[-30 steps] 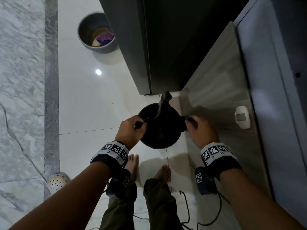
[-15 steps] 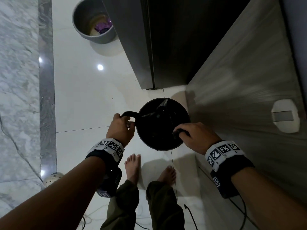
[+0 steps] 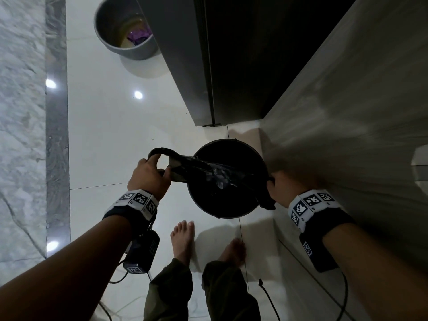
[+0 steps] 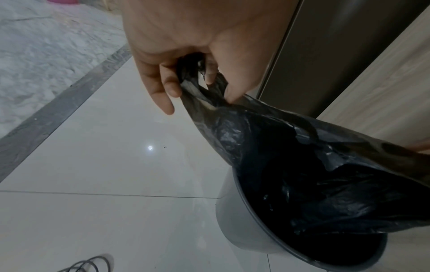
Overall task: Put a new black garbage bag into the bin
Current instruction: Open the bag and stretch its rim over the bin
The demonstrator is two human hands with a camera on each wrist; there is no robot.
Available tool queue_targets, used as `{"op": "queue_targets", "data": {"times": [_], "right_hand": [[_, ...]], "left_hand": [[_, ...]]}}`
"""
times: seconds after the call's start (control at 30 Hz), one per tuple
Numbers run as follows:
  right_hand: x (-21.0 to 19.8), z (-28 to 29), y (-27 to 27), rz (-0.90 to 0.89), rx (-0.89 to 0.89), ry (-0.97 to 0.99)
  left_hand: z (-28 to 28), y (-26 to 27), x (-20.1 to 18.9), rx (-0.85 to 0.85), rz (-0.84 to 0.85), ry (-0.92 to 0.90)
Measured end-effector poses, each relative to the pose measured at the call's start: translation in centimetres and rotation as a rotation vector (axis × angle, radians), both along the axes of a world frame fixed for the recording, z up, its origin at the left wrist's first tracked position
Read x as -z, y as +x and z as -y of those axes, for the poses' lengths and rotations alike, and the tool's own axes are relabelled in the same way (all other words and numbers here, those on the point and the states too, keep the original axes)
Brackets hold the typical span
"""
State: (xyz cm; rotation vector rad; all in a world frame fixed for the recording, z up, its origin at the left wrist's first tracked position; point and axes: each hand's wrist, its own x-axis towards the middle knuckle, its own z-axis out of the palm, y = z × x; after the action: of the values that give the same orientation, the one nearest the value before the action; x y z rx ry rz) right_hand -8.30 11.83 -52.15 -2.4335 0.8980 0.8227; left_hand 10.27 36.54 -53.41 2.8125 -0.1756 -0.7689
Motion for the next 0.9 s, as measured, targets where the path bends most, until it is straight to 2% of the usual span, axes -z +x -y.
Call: {"op": "queue_targets", "data": {"times": [0.07,0.13,0.27,0.4,0.47,0.57,0.63,0.7,0.8,0.83,0.9], "right_hand": [[0.3,0.3,0.2,0.017,-0.103,-0.134],[0.9,0.5,0.7,0.022,-0.139,-0.161],[2.5,0.8,1.3,0.022,-0.070,-0.162],[3.3,1.2,2.2,0.019,0.004,-0.134],[3.5,1.4,2.5,0.015,0.031,-0.120],[4.0,1.3,2.9,0.006,0.043,-0.120],[4.3,1.3,3.2,-0.006,0.038,-0.125],[4.6,1.4,3.5,0.002,0.021,-0.150],[5.4,1.5,3.6,0.033,0.002,-0.221],[5.7,1.6,3.7,0.040,0.002,-0.240],[6.1,1.7,3.7,0.056,0.004,-0.251]], "left_hand": [[0.0,0.4,0.6,0.017,0.011,0.014],[0.1,0.7,0.9,0.034,0.015,0.032],[0.2,1.3,1.0,0.091,0.048,0.021],[0.1,1.9,-0.9,0.045,0.110,-0.023],[0.1,1.1,-2.2,0.053,0.209,-0.058],[1.4,-1.1,-3.3,0.186,0.376,-0.263],[3.2,-2.0,-2.7,0.310,0.300,-0.383],[4.7,-1.8,-0.7,0.407,0.134,-0.389],[5.7,-0.6,2.8,0.439,-0.078,-0.237],[5.8,-0.3,3.6,0.421,-0.109,-0.191],[5.9,0.3,4.6,0.406,-0.068,-0.092]]}}
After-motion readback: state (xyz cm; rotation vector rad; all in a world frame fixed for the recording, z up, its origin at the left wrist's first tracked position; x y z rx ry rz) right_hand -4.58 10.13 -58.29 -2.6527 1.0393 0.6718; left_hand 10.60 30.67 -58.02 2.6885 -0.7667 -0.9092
